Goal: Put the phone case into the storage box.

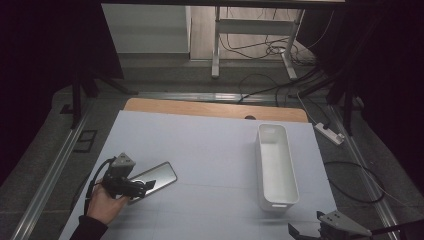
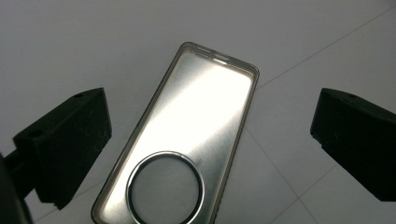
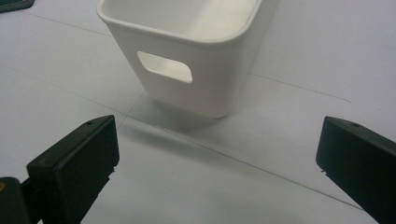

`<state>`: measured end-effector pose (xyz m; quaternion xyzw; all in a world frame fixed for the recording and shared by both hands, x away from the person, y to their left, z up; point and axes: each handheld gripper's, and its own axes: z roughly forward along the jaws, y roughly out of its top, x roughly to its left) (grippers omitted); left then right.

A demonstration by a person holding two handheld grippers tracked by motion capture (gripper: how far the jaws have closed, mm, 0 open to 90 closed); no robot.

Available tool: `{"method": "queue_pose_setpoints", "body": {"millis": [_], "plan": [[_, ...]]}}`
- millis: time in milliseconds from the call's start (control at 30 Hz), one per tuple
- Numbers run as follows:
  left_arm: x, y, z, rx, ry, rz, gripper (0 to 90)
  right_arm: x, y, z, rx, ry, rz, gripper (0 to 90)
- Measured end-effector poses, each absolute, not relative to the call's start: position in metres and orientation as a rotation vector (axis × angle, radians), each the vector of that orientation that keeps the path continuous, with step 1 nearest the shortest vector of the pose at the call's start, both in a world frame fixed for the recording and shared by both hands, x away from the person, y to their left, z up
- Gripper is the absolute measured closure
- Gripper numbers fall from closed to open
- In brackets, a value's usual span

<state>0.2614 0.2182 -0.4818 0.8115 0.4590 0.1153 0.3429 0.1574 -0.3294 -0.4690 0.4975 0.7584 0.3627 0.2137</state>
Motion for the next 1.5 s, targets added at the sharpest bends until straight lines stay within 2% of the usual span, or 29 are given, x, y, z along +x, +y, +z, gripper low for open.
{"method": "queue_pose_setpoints", "body": {"millis": [667,733,833,867,967,1000,1133,1167,1500], "plan": [[0.304,0.180,-0.485,2.200,1.139,0.252,1.8,0.158,-0.329,-0.469,1.379,2.111,1.009,0.0],[0.306,0.179,-0.485,2.202,1.148,0.251,8.8,0.158,-0.329,-0.469,1.378,2.112,1.009,0.0],[0.309,0.177,-0.486,2.213,1.149,0.249,29.1,0.158,-0.329,-0.469,1.376,2.113,1.007,0.0],[0.310,0.176,-0.487,2.206,1.160,0.243,29.1,0.158,-0.329,-0.469,1.377,2.113,1.008,0.0],[0.313,0.176,-0.488,2.208,1.172,0.225,59.3,0.158,-0.329,-0.469,1.378,2.113,1.008,0.0],[0.314,0.175,-0.489,2.215,1.169,0.214,59.3,0.158,-0.329,-0.469,1.379,2.114,1.008,0.0],[0.318,0.174,-0.492,2.225,1.169,0.193,85.1,0.158,-0.329,-0.469,1.378,2.118,1.004,0.0],[0.319,0.173,-0.492,2.223,1.173,0.188,89.0,0.158,-0.329,-0.469,1.379,2.120,1.003,0.0],[0.319,0.163,-0.505,2.261,1.166,0.174,89.2,0.159,-0.329,-0.470,1.378,2.123,0.999,0.0]]}}
